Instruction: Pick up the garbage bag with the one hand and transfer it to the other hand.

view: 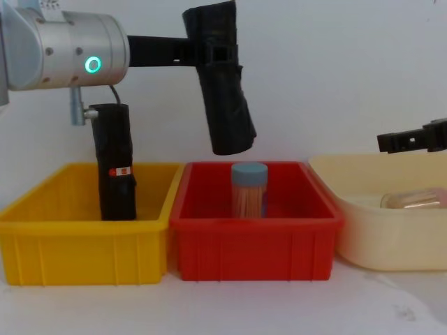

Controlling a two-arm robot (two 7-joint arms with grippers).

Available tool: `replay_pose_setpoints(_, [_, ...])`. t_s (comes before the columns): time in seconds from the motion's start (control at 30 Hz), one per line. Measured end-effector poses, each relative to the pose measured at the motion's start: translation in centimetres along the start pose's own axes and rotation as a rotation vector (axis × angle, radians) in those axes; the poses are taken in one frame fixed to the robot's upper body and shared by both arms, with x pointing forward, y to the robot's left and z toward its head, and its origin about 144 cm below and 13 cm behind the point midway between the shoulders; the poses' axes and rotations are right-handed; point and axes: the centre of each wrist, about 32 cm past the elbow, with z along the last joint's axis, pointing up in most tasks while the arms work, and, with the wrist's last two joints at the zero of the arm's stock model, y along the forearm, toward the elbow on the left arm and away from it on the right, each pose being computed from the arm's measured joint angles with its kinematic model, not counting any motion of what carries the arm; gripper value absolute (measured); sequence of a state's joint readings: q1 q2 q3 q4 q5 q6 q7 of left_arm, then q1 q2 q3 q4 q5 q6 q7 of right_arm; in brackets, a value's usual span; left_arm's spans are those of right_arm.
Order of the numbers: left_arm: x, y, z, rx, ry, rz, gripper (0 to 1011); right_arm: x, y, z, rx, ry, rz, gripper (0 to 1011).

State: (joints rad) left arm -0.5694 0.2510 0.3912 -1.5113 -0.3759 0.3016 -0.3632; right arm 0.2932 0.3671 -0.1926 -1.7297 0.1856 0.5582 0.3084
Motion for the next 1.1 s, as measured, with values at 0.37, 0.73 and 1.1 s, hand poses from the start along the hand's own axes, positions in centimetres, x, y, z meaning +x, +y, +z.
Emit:
replay_pose_setpoints(0.37, [-0.3,-0.8,-0.1,-0.027,0.008,-0.044,463,0.0,0.3,0.1,0.011,0.01,0.046,999])
replay_pose_setpoints(0.73, [-0.4,-1.1,-0.2,-0.04,0.012,-0.062,463,-0.4,1.8,0.6,0.049,0.006,0.167,999])
replay_pose_setpoints(1.1, [-0.4,-1.2,-0.2,-0.045,0.013,-0.07,463,-1.1,4.2,1.8,0.113,-0.014,0.277,999])
